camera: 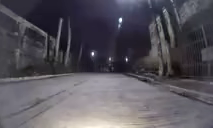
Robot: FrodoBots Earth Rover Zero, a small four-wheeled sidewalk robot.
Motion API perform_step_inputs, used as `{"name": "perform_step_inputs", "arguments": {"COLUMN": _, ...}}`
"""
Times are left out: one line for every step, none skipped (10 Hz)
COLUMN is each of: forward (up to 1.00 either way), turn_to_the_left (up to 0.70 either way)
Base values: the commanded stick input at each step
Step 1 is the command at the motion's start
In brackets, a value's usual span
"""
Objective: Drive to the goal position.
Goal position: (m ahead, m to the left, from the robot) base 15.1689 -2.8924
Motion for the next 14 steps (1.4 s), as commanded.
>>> {"name": "perform_step_inputs", "arguments": {"forward": 0.7, "turn_to_the_left": -0.35}}
{"name": "perform_step_inputs", "arguments": {"forward": 0.7, "turn_to_the_left": -0.35}}
{"name": "perform_step_inputs", "arguments": {"forward": 0.7, "turn_to_the_left": -0.35}}
{"name": "perform_step_inputs", "arguments": {"forward": 0.7, "turn_to_the_left": -0.3}}
{"name": "perform_step_inputs", "arguments": {"forward": 0.7, "turn_to_the_left": -0.24}}
{"name": "perform_step_inputs", "arguments": {"forward": 0.7, "turn_to_the_left": -0.17}}
{"name": "perform_step_inputs", "arguments": {"forward": 0.7, "turn_to_the_left": -0.08}}
{"name": "perform_step_inputs", "arguments": {"forward": 0.7, "turn_to_the_left": 0.0}}
{"name": "perform_step_inputs", "arguments": {"forward": 0.7, "turn_to_the_left": 0.0}}
{"name": "perform_step_inputs", "arguments": {"forward": 0.7, "turn_to_the_left": 0.0}}
{"name": "perform_step_inputs", "arguments": {"forward": 0.7, "turn_to_the_left": 0.0}}
{"name": "perform_step_inputs", "arguments": {"forward": 0.7, "turn_to_the_left": 0.0}}
{"name": "perform_step_inputs", "arguments": {"forward": 0.7, "turn_to_the_left": 0.0}}
{"name": "perform_step_inputs", "arguments": {"forward": 0.7, "turn_to_the_left": 0.0}}
